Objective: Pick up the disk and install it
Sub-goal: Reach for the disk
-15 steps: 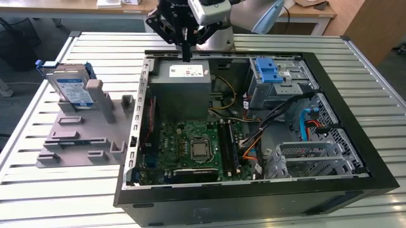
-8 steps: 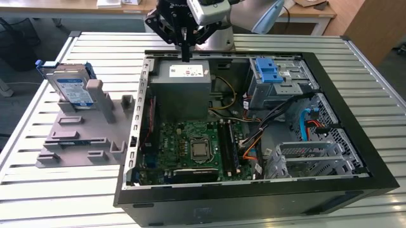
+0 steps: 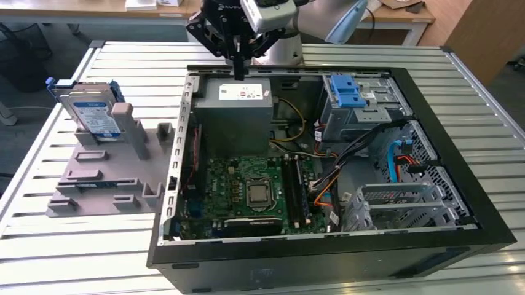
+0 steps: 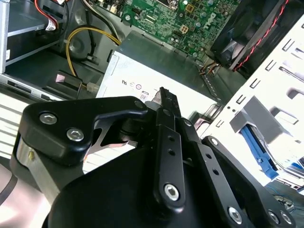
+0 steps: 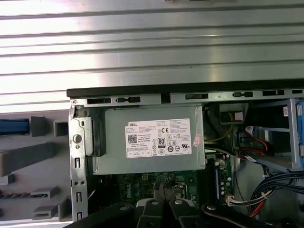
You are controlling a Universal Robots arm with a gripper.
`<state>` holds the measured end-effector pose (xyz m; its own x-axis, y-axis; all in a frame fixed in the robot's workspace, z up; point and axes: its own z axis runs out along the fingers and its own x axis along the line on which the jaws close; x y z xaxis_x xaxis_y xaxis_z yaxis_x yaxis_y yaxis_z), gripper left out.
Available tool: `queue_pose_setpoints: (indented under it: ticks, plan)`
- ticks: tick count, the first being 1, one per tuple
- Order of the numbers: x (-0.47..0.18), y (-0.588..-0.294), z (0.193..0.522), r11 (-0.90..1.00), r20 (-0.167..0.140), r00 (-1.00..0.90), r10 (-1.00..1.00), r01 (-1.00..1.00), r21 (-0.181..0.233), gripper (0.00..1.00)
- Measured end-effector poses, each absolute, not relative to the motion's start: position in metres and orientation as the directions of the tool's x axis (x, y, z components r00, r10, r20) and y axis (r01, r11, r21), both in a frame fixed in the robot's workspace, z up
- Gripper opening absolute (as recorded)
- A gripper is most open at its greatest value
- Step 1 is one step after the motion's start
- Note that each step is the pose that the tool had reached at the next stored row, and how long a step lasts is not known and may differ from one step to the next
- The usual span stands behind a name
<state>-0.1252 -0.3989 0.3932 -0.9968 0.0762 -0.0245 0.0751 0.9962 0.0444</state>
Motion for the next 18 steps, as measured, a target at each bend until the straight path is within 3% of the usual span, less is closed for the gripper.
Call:
queue_pose_setpoints:
  ticks: [18]
  plan:
    - [-0.1319,-0.3989,0.3927,0.996,-0.024,-0.997,0.076,0.075,0.044,0.11]
